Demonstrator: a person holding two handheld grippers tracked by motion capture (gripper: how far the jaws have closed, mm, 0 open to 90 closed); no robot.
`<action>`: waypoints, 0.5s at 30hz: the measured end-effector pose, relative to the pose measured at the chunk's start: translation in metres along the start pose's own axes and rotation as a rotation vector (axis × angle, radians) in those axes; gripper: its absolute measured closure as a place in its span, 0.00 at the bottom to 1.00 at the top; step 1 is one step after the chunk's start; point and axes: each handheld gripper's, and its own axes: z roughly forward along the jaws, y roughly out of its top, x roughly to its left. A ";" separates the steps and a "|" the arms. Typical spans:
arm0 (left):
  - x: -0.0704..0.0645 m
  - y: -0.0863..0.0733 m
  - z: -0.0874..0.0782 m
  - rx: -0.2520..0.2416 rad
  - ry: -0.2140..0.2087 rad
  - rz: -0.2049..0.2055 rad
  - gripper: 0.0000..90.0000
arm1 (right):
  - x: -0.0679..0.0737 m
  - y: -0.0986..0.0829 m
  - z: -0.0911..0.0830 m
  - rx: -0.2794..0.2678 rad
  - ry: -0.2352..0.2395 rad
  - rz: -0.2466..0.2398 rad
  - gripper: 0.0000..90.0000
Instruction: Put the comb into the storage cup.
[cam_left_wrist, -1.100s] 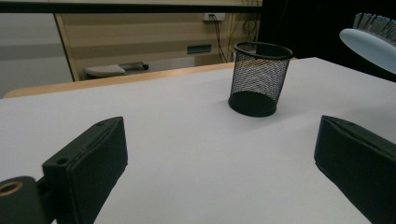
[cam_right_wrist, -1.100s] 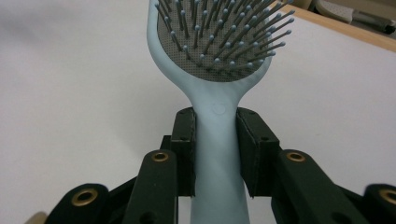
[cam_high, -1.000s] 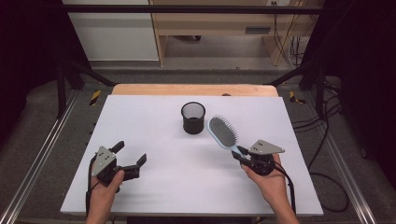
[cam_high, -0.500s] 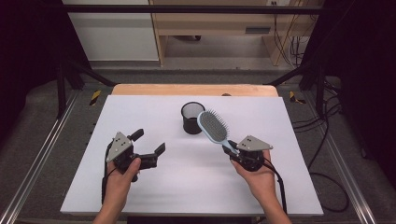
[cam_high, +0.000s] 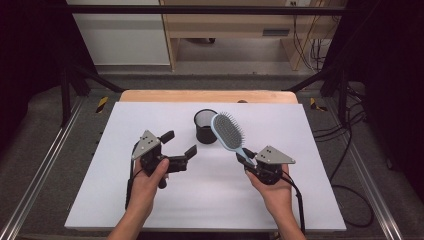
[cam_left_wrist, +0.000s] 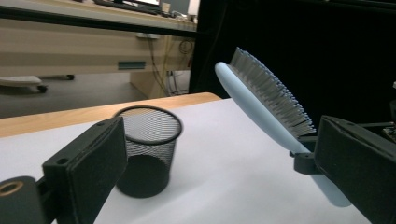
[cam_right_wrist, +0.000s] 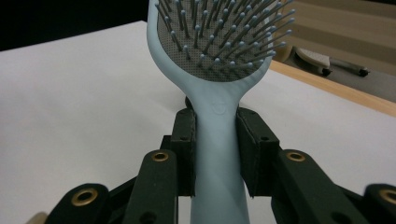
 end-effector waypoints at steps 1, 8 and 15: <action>-0.003 0.000 0.003 0.002 -0.005 0.006 0.03 | 0.001 0.000 -0.001 -0.004 -0.001 -0.001 0.77; -0.018 0.003 0.022 0.018 -0.021 0.036 0.03 | 0.006 -0.001 0.002 -0.021 0.000 -0.007 0.77; -0.025 0.005 0.031 0.034 -0.028 0.055 0.03 | 0.007 -0.001 0.002 -0.035 -0.003 -0.010 0.77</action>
